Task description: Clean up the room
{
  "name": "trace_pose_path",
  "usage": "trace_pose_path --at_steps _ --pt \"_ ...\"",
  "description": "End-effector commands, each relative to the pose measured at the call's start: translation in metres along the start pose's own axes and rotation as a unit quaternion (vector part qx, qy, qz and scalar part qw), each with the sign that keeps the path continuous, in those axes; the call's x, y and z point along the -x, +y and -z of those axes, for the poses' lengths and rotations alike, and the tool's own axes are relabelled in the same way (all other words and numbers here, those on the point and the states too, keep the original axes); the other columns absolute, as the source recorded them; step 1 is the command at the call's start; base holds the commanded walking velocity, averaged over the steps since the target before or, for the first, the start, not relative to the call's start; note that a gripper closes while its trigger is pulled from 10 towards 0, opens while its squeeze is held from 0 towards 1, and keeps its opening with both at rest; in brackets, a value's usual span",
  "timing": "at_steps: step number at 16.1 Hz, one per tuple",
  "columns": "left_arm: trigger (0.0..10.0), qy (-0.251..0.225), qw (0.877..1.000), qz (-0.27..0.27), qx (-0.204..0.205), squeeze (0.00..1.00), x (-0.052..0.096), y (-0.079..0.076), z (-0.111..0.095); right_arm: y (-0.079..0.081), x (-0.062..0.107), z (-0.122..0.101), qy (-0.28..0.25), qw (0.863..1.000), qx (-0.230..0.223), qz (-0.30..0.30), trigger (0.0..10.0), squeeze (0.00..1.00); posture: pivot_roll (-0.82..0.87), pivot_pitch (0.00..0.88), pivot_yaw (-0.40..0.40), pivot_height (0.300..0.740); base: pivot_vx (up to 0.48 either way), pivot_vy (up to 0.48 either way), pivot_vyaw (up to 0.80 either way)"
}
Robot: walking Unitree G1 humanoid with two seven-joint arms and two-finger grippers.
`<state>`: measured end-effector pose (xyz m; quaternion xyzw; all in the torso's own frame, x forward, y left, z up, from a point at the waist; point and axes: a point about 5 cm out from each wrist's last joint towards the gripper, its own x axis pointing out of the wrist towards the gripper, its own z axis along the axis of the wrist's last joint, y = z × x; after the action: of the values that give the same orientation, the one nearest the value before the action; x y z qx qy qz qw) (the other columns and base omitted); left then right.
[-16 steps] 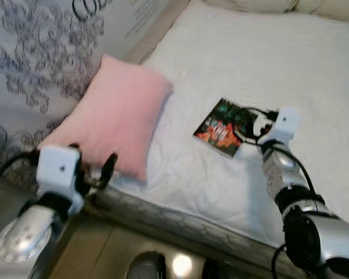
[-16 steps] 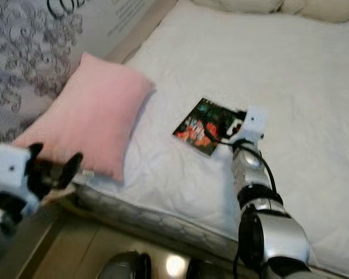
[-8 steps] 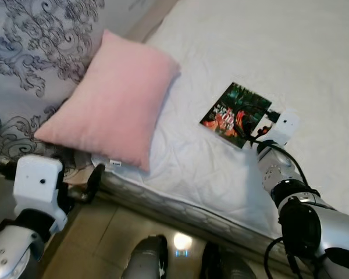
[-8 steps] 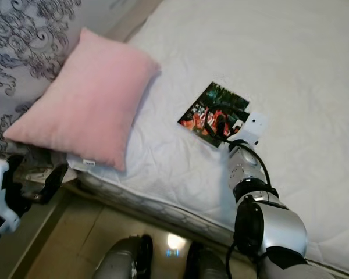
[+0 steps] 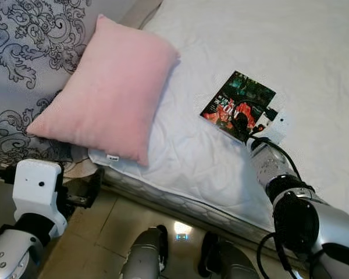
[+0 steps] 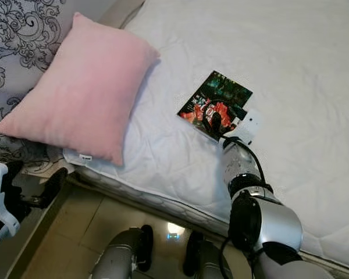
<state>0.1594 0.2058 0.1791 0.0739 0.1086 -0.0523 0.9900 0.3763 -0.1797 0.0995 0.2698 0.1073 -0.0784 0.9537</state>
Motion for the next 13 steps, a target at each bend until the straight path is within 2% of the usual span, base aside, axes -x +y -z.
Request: trace_pose_path --at_steps 1,2,3,4,13 --pt "10.0 -0.015 1.0 0.008 -0.009 0.0 0.0083 -0.0076 -0.0083 0.0022 0.0024 0.018 0.046 0.999 -0.001 0.001 10.0 0.09 0.52 0.329 0.033 0.74 0.0 0.0 0.0" --pt "10.0 -0.015 1.0 0.008 -0.009 0.0 0.0081 -0.0079 -0.0085 0.0032 0.0025 0.0191 0.05 0.999 0.002 -0.002 10.0 0.08 0.52 0.333 0.029 0.74 0.0 0.0 0.0" --pt "10.0 -0.016 1.0 0.005 -0.009 0.0 0.0085 -0.0076 -0.0088 0.0047 0.0025 0.0204 0.055 0.998 0.011 -0.004 3.0 0.09 0.53 0.337 0.024 0.74 0.0 0.0 0.0" --pt "10.0 -0.016 1.0 0.002 -0.008 0.0 0.0093 -0.0076 -0.0088 0.0055 0.0024 0.0206 0.057 0.998 0.013 -0.003 0.0 0.09 0.53 0.341 0.02 0.74 0.0 0.0 0.0" --pt "10.0 -0.025 1.0 0.004 -0.011 0.0 0.0018 -0.0123 -0.0117 0.0116 0.0022 0.024 0.071 0.997 0.013 -0.013 0.0 0.12 0.5 0.34 0.012 0.74 0.0 0.0 0.0"
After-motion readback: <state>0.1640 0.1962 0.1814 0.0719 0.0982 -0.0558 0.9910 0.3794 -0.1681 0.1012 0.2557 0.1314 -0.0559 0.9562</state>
